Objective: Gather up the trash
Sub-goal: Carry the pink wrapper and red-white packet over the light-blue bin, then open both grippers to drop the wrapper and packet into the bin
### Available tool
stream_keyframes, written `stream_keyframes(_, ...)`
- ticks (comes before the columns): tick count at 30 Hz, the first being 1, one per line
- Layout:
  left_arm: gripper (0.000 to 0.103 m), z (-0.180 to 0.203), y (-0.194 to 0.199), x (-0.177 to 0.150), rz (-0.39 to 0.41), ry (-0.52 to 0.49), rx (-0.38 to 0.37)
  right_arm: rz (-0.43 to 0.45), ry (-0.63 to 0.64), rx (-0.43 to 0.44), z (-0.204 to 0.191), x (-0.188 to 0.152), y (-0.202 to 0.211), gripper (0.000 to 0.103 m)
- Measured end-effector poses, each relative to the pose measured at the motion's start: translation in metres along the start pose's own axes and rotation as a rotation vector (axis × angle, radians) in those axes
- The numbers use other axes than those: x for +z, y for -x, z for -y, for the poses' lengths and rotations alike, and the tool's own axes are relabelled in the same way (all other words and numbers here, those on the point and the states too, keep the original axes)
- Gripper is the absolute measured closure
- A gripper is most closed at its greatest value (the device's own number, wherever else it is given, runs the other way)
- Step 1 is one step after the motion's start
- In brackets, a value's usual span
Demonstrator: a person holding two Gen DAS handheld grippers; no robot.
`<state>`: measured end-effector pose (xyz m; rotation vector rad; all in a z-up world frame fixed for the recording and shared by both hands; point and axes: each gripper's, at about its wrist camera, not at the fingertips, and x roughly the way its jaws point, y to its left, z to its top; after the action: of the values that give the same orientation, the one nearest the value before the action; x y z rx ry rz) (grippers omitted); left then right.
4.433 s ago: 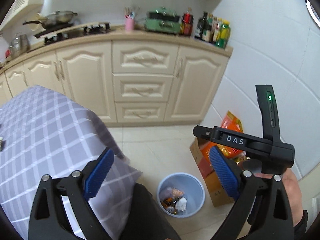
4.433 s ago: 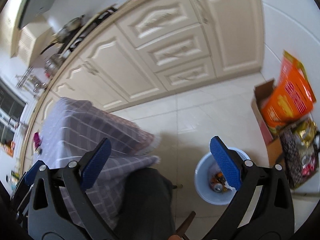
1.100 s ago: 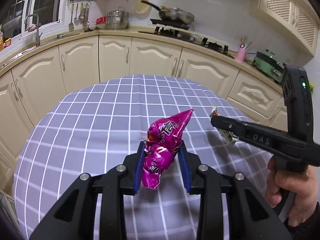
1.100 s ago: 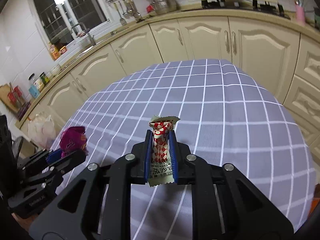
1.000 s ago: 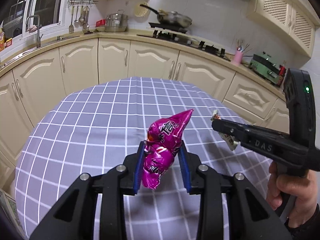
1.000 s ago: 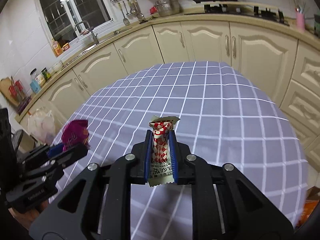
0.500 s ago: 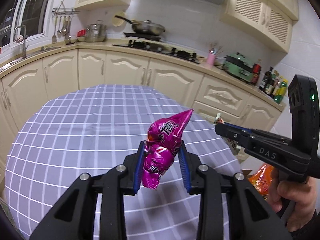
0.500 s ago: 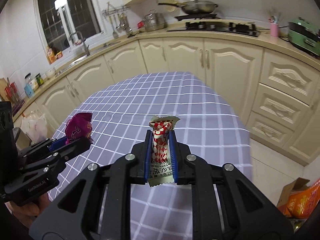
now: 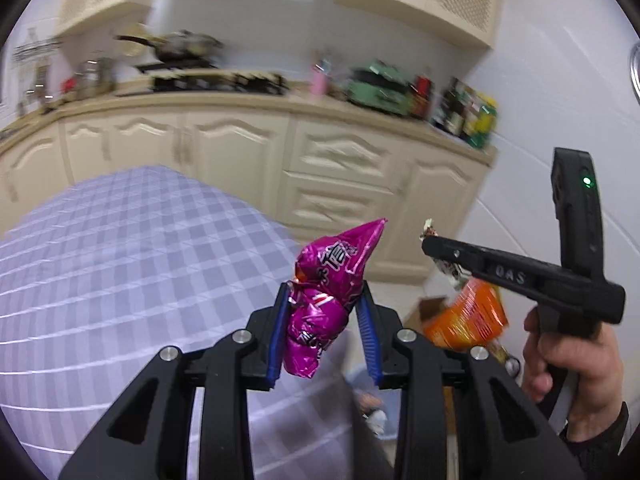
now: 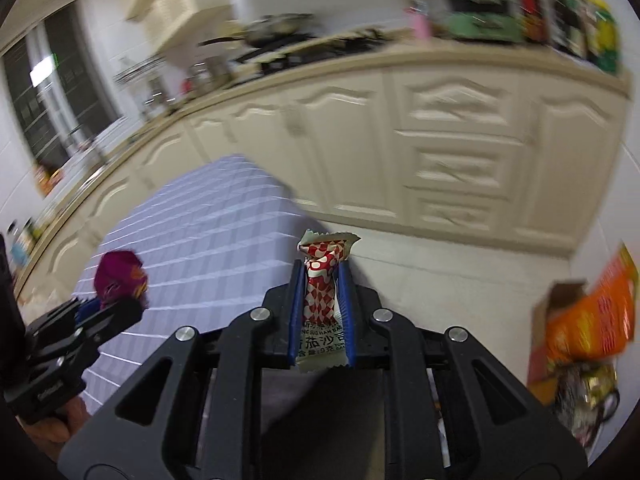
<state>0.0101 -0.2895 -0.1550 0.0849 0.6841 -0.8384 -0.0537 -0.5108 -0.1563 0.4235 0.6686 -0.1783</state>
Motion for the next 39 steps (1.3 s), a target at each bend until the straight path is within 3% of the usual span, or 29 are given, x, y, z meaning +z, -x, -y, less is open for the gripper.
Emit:
stream_keyframes(5, 0.071, 0.05, -0.054, -0.016, -0.105, -0.061, -0.082, -0.053, -0.132, -0.108, 0.081, -0.029, -0.003, 0.086)
stream_keyframes(10, 0.071, 0.085, -0.119, -0.039, -0.247, -0.096, -0.137, -0.139, -0.264, -0.153, 0.147, -0.07, -0.019, 0.086)
stream_keyframes(19, 0.071, 0.12, -0.229, -0.095, -0.505, -0.14, -0.172, -0.251, -0.422, -0.161, 0.21, -0.119, -0.061, 0.086)
stream_keyframes(24, 0.071, 0.133, -0.271, -0.109, -0.588, -0.145, -0.208, -0.299, -0.468, -0.158, 0.231, -0.133, -0.081, 0.085)
stream_keyframes(27, 0.062, 0.142, -0.283, -0.114, -0.631, -0.174, -0.222, -0.332, -0.502, -0.169, 0.239, -0.141, -0.09, 0.082)
stream_keyframes(29, 0.018, 0.142, -0.285, -0.113, -0.62, -0.178, -0.183, -0.325, -0.535, -0.173, 0.244, -0.146, -0.088, 0.054)
stream_keyframes(30, 0.015, 0.142, -0.285, -0.111, -0.598, -0.18, -0.171, -0.314, -0.538, -0.181, 0.245, -0.147, -0.086, 0.033)
stream_keyframes(33, 0.013, 0.139, -0.277, -0.102, -0.569, -0.179, -0.159, -0.305, -0.554, -0.183, 0.246, -0.15, -0.081, 0.029)
stream_keyframes(36, 0.013, 0.13, -0.261, -0.089, -0.52, -0.158, -0.137, -0.282, -0.573, -0.216, 0.246, -0.149, -0.074, 0.008)
stream_keyframes(39, 0.011, 0.129, -0.24, -0.075, -0.458, -0.16, -0.118, -0.273, -0.574, -0.245, 0.242, -0.144, -0.068, 0.006)
